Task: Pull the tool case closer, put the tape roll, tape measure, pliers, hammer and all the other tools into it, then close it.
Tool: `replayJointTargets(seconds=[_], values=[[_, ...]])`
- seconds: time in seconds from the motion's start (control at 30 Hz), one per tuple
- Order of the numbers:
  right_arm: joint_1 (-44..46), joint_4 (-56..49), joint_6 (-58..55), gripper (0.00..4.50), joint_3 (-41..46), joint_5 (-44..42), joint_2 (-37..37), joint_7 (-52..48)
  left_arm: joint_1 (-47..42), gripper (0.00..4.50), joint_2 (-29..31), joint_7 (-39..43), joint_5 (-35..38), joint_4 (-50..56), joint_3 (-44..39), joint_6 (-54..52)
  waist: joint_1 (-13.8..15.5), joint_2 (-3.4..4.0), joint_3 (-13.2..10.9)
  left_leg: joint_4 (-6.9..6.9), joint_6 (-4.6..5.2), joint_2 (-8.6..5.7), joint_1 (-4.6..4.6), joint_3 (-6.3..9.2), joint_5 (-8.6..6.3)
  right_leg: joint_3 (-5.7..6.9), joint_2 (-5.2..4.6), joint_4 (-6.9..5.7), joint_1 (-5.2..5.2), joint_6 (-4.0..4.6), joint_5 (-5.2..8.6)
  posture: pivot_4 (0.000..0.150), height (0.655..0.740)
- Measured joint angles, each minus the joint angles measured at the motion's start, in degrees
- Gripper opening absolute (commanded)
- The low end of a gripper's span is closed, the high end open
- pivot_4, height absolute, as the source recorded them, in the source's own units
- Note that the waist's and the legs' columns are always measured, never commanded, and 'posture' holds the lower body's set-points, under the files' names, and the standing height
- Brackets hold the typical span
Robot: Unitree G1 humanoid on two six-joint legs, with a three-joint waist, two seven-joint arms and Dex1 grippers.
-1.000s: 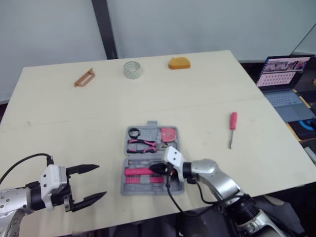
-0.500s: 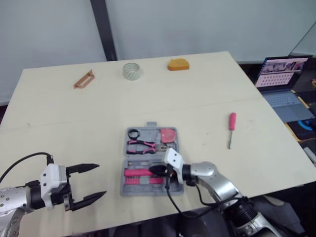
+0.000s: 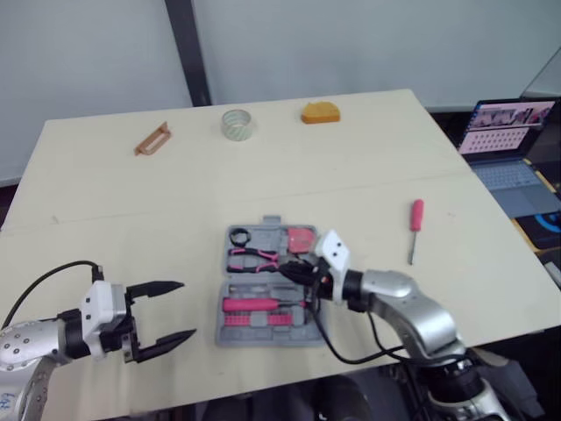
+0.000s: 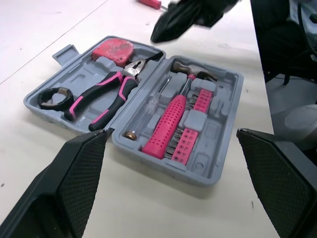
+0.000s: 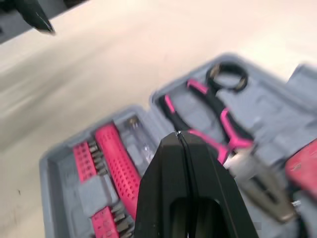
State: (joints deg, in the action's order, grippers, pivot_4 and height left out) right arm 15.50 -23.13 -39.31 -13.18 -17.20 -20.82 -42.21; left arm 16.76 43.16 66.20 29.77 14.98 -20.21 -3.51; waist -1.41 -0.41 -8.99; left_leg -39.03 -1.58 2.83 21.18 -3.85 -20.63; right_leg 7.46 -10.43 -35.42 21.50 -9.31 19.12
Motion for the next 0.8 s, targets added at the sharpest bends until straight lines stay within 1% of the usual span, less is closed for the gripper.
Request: replayJointTargets(seconds=[0.03, 0.07, 0.1, 0.13, 0.17, 0.23, 0.27, 0.3, 0.33, 0.37, 0.4, 0.43, 0.5, 0.57, 0.63, 0.8], values=[[-0.3, -1.0, -1.1, 0.01, 0.4, -0.5, -0.5, 0.1, -0.3, 4.50, -0.1, 0.0, -0.1, -0.1, 0.3, 0.0, 0.0, 0.02, 0.0, 0.06, 0.01, -0.05, 0.05, 0.15, -0.01, 0.12, -0.05, 0.04, -0.16, 0.00, 0.00, 0.150, 0.7400], [-1.1, -2.1, -2.3, 0.01, 0.8, -1.4, -1.4, 0.1, -0.9, 4.50, -0.1, 0.0, -0.3, -0.1, 0.8, 0.1, -0.1, 0.28, -0.2, 0.26, 0.15, -0.26, 0.18, 0.95, 0.10, 0.86, -0.25, 0.60, -1.00, -0.01, 0.00, 0.150, 0.7400], [-2.1, -2.8, -3.7, 0.01, 1.4, -2.2, -2.3, 0.1, -1.4, 4.50, -0.2, 0.0, -0.4, -0.1, 1.2, 0.3, -0.4, 0.42, -0.3, 0.62, 0.17, -0.56, 0.06, 1.65, 0.28, 1.62, -0.54, 0.86, -1.70, -0.02, -0.01, 0.150, 0.7400], [-2.5, -3.6, -4.5, 0.01, 2.0, -2.7, -3.0, 0.1, -1.7, 4.50, -0.2, 0.0, -0.5, -0.1, 1.2, 0.5, -0.4, 0.47, -0.3, 1.06, 0.21, -1.08, -0.10, 2.50, 0.62, 2.42, -0.94, 1.01, -2.25, -0.04, 0.00, 0.150, 0.7400], [-2.6, -4.5, -5.1, 0.01, 2.7, -3.3, -3.9, 0.2, -1.9, 4.50, -0.2, 0.0, -0.5, -0.2, 1.2, 0.6, -0.5, 0.72, -0.4, 1.12, 0.25, -1.45, -0.16, 3.50, 0.91, 2.88, -1.12, 1.04, -2.54, -0.05, 0.01, 0.150, 0.7400], [-2.6, -5.2, -5.8, 0.01, 3.5, -3.8, -4.6, 0.3, -2.1, 4.50, -0.3, 0.0, -0.7, -0.6, 1.4, 0.6, -0.4, 0.99, -0.6, 1.42, 0.10, -2.10, 0.03, 5.68, 1.43, 2.73, -1.12, 0.93, -3.02, -0.20, 0.09, 0.150, 0.7400], [-2.6, -5.6, -5.9, 0.01, 3.5, -3.9, -5.0, 0.3, -2.2, 4.50, -0.4, 0.0, -0.7, -1.0, 1.5, 0.6, -0.4, 1.02, -0.6, 1.77, -0.02, -2.48, 0.03, 6.66, 1.79, 2.38, -1.11, 0.71, -3.16, -0.29, 0.15, 0.150, 0.7400], [-2.6, -6.1, -6.0, 0.01, 3.5, -4.2, -5.5, 0.3, -2.4, 4.50, -0.5, 0.0, -0.8, -1.6, 1.7, 0.7, -0.4, 1.01, -0.6, 2.20, -0.13, -3.07, 0.08, 7.89, 2.26, 1.71, -1.08, 0.53, -3.33, -0.53, 0.29, 0.150, 0.7400], [-2.6, -6.2, -6.1, 0.01, 3.6, -4.4, -5.9, 0.4, -2.4, 4.50, -0.6, 0.0, -0.8, -2.1, 1.8, 0.8, -0.5, 1.03, -0.6, 2.32, -0.36, -3.19, 0.03, 8.45, 2.51, 0.83, -0.78, 0.49, -3.15, -1.00, 0.56, 0.150, 0.7400], [-2.5, -6.4, -6.3, 0.01, 3.8, -4.6, -5.9, 0.5, -2.3, 4.50, -0.7, 0.0, -0.9, -2.2, 1.9, 0.9, 0.1, 0.92, -0.6, 2.24, -0.54, -3.00, 0.10, 8.13, 2.47, 0.30, -0.54, 0.30, -3.09, -1.07, 0.59, 0.150, 0.7400], [-2.4, -6.8, -6.6, 0.01, 4.1, -4.8, -6.1, 0.7, -2.4, 4.50, -0.9, -0.1, -1.0, -2.3, 2.2, 1.1, 0.6, 0.87, -0.7, 2.31, -0.67, -2.97, 0.22, 7.97, 2.54, 0.17, -0.50, 0.19, -3.23, -1.28, 0.78, 0.150, 0.7400], [-2.4, -7.1, -7.1, 0.01, 4.5, -4.9, -6.6, 0.9, -2.5, 4.50, -1.2, -0.1, -1.0, -2.3, 2.5, 1.1, 1.0, 0.87, -0.7, 2.38, -0.83, -2.92, 0.39, 7.69, 2.66, 0.18, -0.47, 0.45, -3.08, -1.15, 0.86, 0.150, 0.7400], [-2.4, -7.3, -7.6, 0.01, 5.0, -5.1, -7.9, 1.2, -2.7, 4.50, -1.5, -0.2, -1.1, -2.3, 3.0, 1.3, 1.2, 0.82, -0.7, 2.37, -0.84, -2.82, 0.37, 7.14, 2.74, 0.17, -0.48, 0.81, -3.08, -0.93, 0.97, 0.150, 0.7400], [-2.5, -8.2, -8.3, 0.01, 5.7, -5.6, -8.7, 1.3, -2.7, 4.50, -1.6, -0.3, -1.2, -2.4, 3.2, 1.6, 1.3, 0.71, -0.8, 2.28, -0.79, -2.70, 0.37, 6.52, 2.88, 0.06, -0.49, 1.48, -3.13, -0.90, 0.99, 0.150, 0.7400], [-2.6, -9.0, -8.7, 0.01, 6.2, -6.4, -9.5, 1.3, -2.8, 4.50, -1.7, -0.4, -1.3, -2.4, 3.3, 1.8, 1.2, 0.68, -0.8, 2.23, -0.75, -2.66, 0.24, 6.28, 2.92, -0.15, -0.48, 1.41, -3.12, -0.86, 0.96, 0.150, 0.7400], [-2.5, -10.3, -9.7, 0.01, 7.5, -7.5, -11.7, 1.3, -2.9, 4.50, -2.0, -0.7, -1.7, -2.4, 3.4, 1.8, 1.4, 0.63, -0.8, 2.35, -0.76, -2.62, 0.25, 6.22, 2.91, -0.20, -0.47, 1.40, -2.99, -0.86, 0.96, 0.150, 0.7400]])
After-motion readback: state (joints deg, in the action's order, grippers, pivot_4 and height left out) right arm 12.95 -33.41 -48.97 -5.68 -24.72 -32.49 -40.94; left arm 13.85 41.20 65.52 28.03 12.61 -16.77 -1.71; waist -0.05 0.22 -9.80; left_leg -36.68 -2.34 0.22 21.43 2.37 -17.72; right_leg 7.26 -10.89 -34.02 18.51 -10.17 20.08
